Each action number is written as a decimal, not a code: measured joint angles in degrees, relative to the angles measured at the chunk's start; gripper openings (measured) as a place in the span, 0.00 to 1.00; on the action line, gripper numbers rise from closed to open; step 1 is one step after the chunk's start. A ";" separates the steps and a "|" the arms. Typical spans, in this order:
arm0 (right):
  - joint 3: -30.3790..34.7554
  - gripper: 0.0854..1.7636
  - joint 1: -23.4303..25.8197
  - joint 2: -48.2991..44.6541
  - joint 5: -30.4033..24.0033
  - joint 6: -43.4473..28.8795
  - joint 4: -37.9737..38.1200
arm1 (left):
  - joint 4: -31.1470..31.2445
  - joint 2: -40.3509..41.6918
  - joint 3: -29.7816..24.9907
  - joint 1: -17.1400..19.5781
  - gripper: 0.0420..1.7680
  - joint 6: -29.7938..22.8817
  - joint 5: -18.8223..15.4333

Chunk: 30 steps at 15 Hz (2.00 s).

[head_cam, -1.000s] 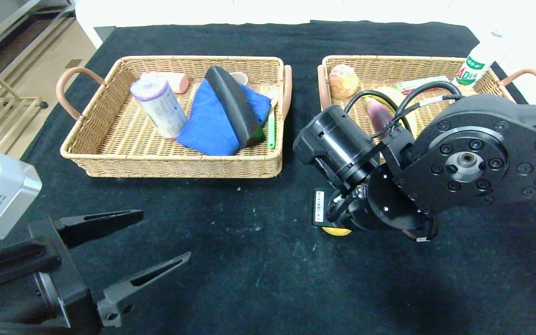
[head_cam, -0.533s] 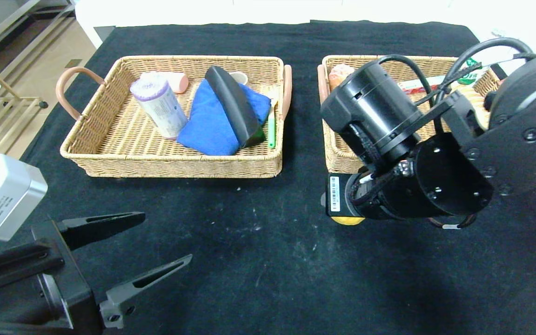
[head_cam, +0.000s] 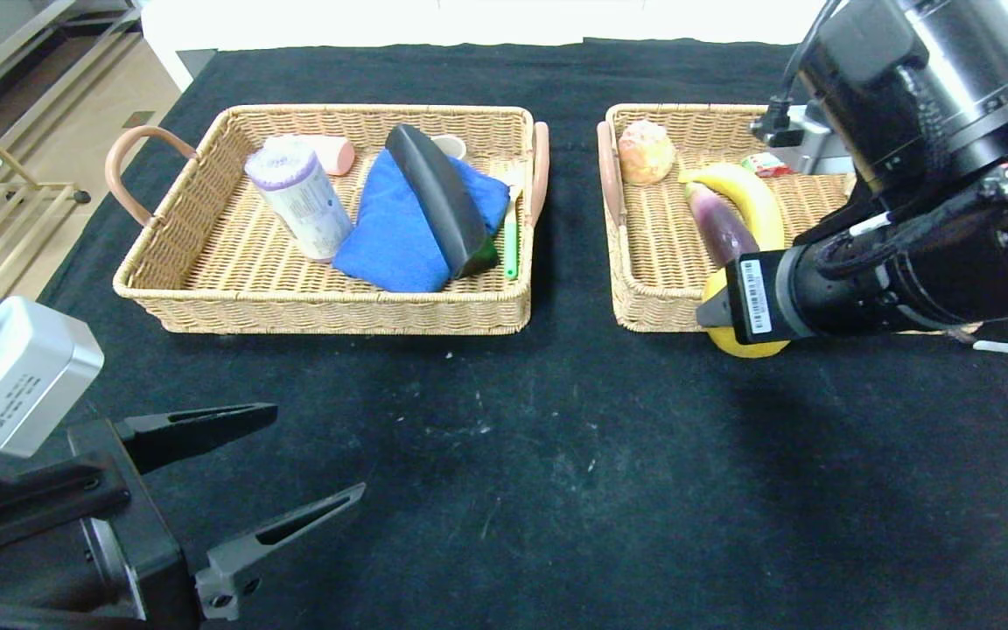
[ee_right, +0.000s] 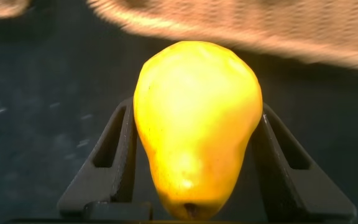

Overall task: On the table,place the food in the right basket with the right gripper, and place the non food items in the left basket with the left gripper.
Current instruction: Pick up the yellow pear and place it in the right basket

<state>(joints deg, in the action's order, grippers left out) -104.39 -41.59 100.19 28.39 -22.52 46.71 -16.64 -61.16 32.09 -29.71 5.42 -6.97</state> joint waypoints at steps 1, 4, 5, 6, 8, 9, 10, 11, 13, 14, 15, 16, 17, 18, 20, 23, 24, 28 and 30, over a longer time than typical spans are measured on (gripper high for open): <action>-0.05 0.62 1.94 -0.69 -0.12 2.29 -0.22 | 0.02 -0.11 0.00 0.00 0.97 0.02 0.00; -0.18 0.62 8.02 -2.18 -1.17 7.80 -2.71 | 0.05 -0.39 0.00 0.00 0.97 0.02 0.06; -0.21 0.62 9.98 -2.46 -2.21 9.20 -4.00 | 0.05 -0.46 -0.01 0.00 0.97 0.00 0.04; -0.21 0.62 12.17 -2.67 -4.34 10.67 -5.13 | 0.07 -0.50 -0.01 0.00 0.97 0.02 0.06; -0.21 0.62 16.19 -2.71 -7.23 13.26 -8.63 | 0.05 -0.55 -0.01 0.00 0.97 0.02 0.06; -0.18 0.62 18.07 -2.40 -7.70 14.51 -11.00 | 0.05 -0.61 -0.01 0.00 0.97 0.06 0.06; -0.10 0.62 19.66 -1.93 -7.91 15.21 -12.63 | 0.05 -0.68 -0.04 0.00 0.97 0.06 0.06; 0.01 0.62 21.09 -1.29 -7.97 15.80 -13.99 | 0.07 -0.72 -0.09 0.00 0.97 0.06 0.06; 0.04 0.62 23.32 0.13 -8.39 16.35 -16.98 | 0.05 -0.79 -0.09 0.00 0.97 0.09 0.06; 0.06 0.62 24.17 0.85 -8.83 16.51 -18.14 | 0.07 -0.80 -0.09 0.00 0.97 0.06 0.06; 0.11 0.62 25.04 1.62 -9.05 17.14 -19.18 | 0.05 -0.80 -0.09 0.00 0.97 0.09 0.06; 0.12 0.62 25.78 2.34 -9.13 17.48 -20.33 | 0.07 -0.80 -0.09 0.00 0.97 0.06 0.06; 0.12 0.62 26.44 3.13 -9.22 17.66 -22.03 | 0.05 -0.80 -0.09 0.00 0.97 0.09 0.06; 0.12 0.62 27.05 3.96 -9.33 17.81 -24.00 | 0.00 -0.80 -0.11 0.00 0.97 0.09 0.06; 0.15 0.62 28.01 5.29 -9.68 17.90 -26.16 | -0.28 -0.80 -0.30 0.00 0.97 0.09 0.09; 0.23 0.62 28.89 6.67 -10.23 17.86 -27.50 | -0.45 -0.80 -0.37 0.00 0.97 0.09 0.06; 0.23 0.62 29.03 6.91 -10.18 17.83 -27.59 | -0.41 -0.80 -0.41 0.00 0.97 0.09 0.06; 0.45 0.62 29.50 7.68 -10.23 17.62 -29.60 | -0.37 -0.88 -0.41 0.00 0.97 0.16 0.00; 0.84 0.69 29.55 7.80 -10.29 17.57 -29.72 | -0.37 -0.90 -0.41 0.00 0.97 0.17 0.00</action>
<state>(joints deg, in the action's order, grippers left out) -103.55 -12.04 108.00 18.10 -4.95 16.99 -17.01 -62.06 31.67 -29.71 5.60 -6.97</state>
